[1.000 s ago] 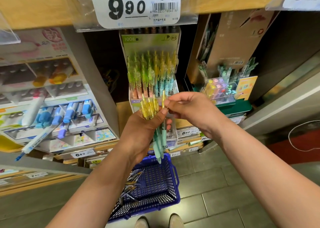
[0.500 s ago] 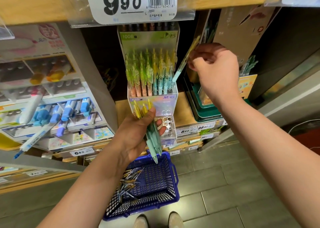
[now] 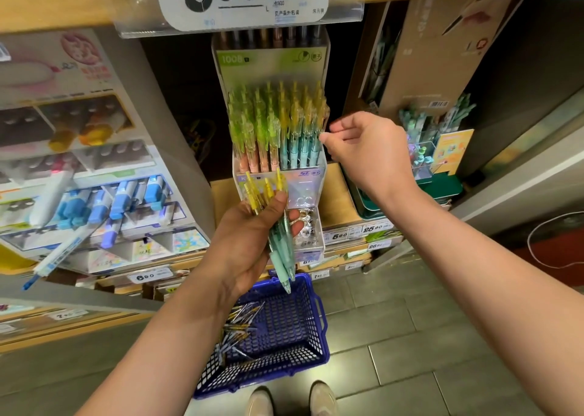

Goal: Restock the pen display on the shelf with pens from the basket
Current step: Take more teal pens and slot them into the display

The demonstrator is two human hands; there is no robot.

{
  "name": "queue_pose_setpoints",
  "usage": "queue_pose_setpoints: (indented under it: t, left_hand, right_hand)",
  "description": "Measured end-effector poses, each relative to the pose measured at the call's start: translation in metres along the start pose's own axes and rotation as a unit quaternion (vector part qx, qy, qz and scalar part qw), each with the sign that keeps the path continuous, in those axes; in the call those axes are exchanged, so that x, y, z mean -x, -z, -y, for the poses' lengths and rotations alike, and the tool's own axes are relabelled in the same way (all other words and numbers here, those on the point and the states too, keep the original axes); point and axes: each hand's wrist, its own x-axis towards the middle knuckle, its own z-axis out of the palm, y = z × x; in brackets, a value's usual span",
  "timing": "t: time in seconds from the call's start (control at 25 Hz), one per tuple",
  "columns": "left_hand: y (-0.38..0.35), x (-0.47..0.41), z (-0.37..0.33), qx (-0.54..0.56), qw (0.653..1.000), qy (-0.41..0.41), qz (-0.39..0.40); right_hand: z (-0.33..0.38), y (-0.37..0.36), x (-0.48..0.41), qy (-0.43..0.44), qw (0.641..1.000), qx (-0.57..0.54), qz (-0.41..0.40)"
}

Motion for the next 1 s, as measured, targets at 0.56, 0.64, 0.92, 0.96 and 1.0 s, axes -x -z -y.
queue_pose_setpoints:
  t: [0.56, 0.64, 0.92, 0.96, 1.0]
  left_hand:
    - [-0.006, 0.007, 0.010, -0.071, 0.995, -0.051, 0.056]
    - [-0.004, 0.007, 0.011, -0.075, 0.995, -0.053, 0.045]
    - [0.010, 0.006, 0.015, -0.006, 1.000, -0.026, -0.013]
    - [0.012, 0.007, 0.015, -0.009, 1.000, -0.022, -0.014]
    - [0.013, 0.007, 0.015, -0.013, 1.000, -0.018, -0.013]
  right_hand:
    - [0.010, -0.004, 0.051, -0.210, 0.895, -0.282, 0.276]
    - [0.010, 0.000, 0.048, -0.180, 0.917, -0.276, 0.224]
    - [0.031, 0.012, 0.014, -0.046, 0.961, -0.272, -0.029]
    - [0.034, 0.010, 0.011, -0.034, 0.963, -0.265, -0.044]
    - [0.035, 0.007, 0.008, -0.025, 0.965, -0.257, -0.052]
